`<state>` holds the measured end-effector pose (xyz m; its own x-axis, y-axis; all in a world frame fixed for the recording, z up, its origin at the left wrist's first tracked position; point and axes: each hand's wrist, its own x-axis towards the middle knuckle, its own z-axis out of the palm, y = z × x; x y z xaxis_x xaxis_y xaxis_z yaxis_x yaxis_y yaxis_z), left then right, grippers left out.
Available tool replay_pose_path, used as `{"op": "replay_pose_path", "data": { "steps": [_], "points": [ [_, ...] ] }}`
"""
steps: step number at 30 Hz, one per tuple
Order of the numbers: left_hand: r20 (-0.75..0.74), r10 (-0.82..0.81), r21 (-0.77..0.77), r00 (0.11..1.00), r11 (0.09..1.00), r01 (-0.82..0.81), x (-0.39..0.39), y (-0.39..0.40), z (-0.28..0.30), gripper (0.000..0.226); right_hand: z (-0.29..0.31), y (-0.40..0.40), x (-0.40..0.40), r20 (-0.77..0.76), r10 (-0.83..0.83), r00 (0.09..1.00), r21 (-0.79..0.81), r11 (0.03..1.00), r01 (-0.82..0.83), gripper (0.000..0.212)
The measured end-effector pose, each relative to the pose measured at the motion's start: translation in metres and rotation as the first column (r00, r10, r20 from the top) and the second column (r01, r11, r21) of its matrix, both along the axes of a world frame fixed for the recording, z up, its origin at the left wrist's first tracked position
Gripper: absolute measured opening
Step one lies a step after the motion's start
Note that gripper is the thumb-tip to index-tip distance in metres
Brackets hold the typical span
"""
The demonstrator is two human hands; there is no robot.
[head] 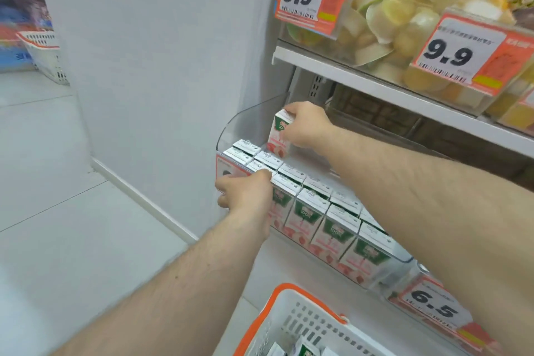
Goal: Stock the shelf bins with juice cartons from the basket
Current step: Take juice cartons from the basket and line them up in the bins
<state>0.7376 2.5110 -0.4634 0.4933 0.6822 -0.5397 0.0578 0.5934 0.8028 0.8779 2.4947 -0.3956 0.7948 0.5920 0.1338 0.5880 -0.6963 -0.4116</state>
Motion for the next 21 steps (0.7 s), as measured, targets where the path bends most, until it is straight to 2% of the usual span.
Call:
{"op": "replay_pose_path", "data": {
  "steps": [4,8,10,12,17,21],
  "points": [
    [-0.001,0.026,-0.012,1.000,1.000,-0.026,0.005,-0.001,-0.005,0.048,-0.023,0.025,0.003,-0.220,0.029,0.975,0.020,0.999,-0.025,0.043],
    [0.007,0.029,-0.017,1.000,0.999,-0.029,0.006,0.000,-0.006,0.047,-0.029,0.041,0.003,-0.487,0.003,0.873,0.100,0.994,0.052,0.018],
    [0.015,0.032,-0.016,0.999,0.999,-0.032,0.006,-0.002,-0.006,0.046,-0.029,0.043,0.003,-0.592,-0.022,0.806,0.152,0.979,0.138,0.016],
    [0.036,0.042,-0.026,0.998,0.999,-0.041,0.006,-0.004,-0.006,0.045,-0.032,0.043,0.004,-0.612,-0.036,0.790,0.163,0.972,0.170,0.007],
    [0.031,0.090,-0.088,0.995,0.992,-0.087,0.007,-0.002,-0.011,0.044,-0.044,0.043,0.005,-0.593,-0.085,0.801,0.078,0.984,0.163,0.018],
    [-0.012,0.112,-0.209,0.994,0.971,-0.112,0.009,-0.002,-0.018,0.046,-0.042,0.042,0.005,-0.591,-0.069,0.804,0.053,0.991,0.124,0.012]
  ]
}}
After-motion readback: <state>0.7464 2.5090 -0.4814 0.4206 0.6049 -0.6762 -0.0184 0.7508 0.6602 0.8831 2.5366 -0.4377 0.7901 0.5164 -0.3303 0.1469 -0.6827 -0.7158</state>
